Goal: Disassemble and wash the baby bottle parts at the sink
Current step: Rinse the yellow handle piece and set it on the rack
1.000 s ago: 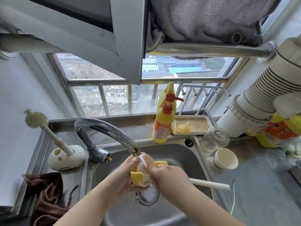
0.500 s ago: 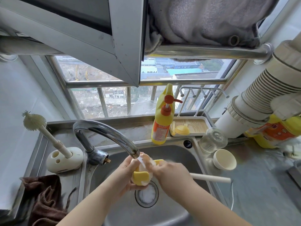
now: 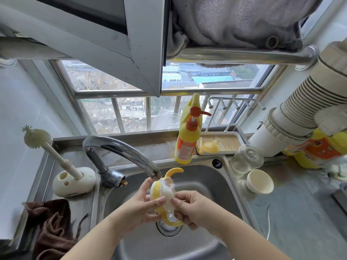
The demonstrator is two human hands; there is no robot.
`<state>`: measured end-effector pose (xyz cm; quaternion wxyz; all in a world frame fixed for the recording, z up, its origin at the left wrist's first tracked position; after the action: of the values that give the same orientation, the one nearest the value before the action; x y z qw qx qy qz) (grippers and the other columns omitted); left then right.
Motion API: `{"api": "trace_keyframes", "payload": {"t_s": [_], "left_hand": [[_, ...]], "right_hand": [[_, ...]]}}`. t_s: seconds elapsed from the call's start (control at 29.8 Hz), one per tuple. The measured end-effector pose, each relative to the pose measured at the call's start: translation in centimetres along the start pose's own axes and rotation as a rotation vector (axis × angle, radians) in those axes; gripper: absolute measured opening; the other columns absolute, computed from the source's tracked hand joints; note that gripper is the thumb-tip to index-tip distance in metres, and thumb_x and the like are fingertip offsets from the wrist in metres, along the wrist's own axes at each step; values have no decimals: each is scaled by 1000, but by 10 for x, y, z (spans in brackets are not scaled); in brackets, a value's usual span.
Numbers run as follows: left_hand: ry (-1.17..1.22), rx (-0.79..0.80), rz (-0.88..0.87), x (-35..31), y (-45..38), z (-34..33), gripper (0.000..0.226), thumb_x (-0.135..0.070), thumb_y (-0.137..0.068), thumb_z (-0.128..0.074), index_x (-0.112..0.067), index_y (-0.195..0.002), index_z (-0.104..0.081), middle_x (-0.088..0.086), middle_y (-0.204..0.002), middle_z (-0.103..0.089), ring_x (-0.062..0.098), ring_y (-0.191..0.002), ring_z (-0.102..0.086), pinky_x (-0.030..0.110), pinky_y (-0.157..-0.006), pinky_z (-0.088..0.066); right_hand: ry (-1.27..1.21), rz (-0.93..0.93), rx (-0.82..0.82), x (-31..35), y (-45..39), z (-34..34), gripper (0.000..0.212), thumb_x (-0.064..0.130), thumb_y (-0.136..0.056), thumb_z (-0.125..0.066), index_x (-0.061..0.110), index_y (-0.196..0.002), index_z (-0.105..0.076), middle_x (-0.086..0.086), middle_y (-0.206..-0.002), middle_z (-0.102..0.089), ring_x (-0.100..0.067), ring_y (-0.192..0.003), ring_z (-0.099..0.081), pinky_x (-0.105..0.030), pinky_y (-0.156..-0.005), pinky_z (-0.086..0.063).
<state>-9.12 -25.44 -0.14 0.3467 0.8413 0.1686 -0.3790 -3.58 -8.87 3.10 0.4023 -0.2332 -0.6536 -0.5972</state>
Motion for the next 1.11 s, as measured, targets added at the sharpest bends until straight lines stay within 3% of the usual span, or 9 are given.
{"api": "trace_keyframes", "payload": {"t_s": [0.2,0.34,0.4,0.5,0.6,0.71,0.84,0.94,1.11], "left_hand": [[32,-120,39,-11,-2,-12,50,-43,-77,-69,-17,-117,-53,14,-92,-68,24,-71,-67,37,-60,-58],[-1,-133,119,-11,-5,-15,45,-41,-84,-56,-12,-119,-56,16,-90,-66,24,-69,-64,39,-65,-53],[-27,-140,128,-13,-6,-15,44,-43,-85,-59,-15,-119,-56,15,-90,-66,24,-70,-64,39,-63,-55],[-28,-153,64,-13,-4,-13,46,-46,-81,-64,-19,-118,-54,15,-98,-66,25,-72,-67,37,-55,-55],[16,-151,34,-5,-4,-10,85,-59,-48,-82,-14,-115,-55,20,-97,-64,26,-68,-67,34,-53,-55],[31,-176,58,-3,-3,-14,64,-56,-72,-68,-13,-118,-56,17,-92,-67,23,-67,-67,34,-55,-55],[28,-174,171,-5,-2,-17,51,-51,-75,-53,-17,-112,-61,12,-78,-66,20,-59,-62,32,-53,-55],[8,-192,130,-2,-6,-16,37,-44,-86,-57,-22,-116,-53,14,-98,-69,27,-74,-67,41,-62,-57],[27,-314,103,7,-9,-22,43,-39,-80,-65,-27,-116,-46,9,-101,-63,27,-82,-65,50,-78,-55]], "right_hand": [[752,217,-100,3,0,5,22,34,-93,-53,42,-109,-63,-1,-84,-59,-17,-76,-56,-32,-67,-43],[1556,486,-463,3,-3,6,63,15,-47,-80,29,-107,-69,6,-56,-48,-14,-45,-52,-24,-37,-29],[1541,479,-479,-1,-3,3,67,14,-48,-79,29,-112,-68,5,-58,-51,-15,-46,-52,-23,-37,-26],[1102,291,-263,4,-1,-3,39,24,-91,-52,36,-128,-52,-2,-91,-58,-25,-88,-60,-30,-60,-38],[633,208,-126,0,-5,-1,28,30,-96,-47,30,-120,-62,2,-95,-60,-13,-82,-55,-25,-80,-42],[939,280,-153,4,-2,10,36,30,-94,-53,38,-129,-52,2,-92,-62,-15,-78,-58,-26,-68,-43],[1467,470,-434,-2,-3,14,79,14,-56,-81,40,-126,-55,8,-60,-49,-12,-48,-51,-24,-39,-28],[1172,292,-197,-5,-5,3,61,18,-91,-50,47,-140,-29,-4,-93,-56,-26,-84,-59,-33,-65,-43],[623,-17,-211,-9,3,14,31,29,-94,-47,33,-123,-58,9,-96,-61,-10,-89,-59,-19,-72,-45]]}}
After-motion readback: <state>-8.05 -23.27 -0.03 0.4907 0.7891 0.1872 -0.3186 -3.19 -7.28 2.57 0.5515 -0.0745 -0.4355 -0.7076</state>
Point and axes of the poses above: each hand's wrist, its own y-axis away from the middle knuckle, its own z-axis out of the back of the hand, x = y × z, the point moved 1 cm from there along -y, towards the middle knuckle
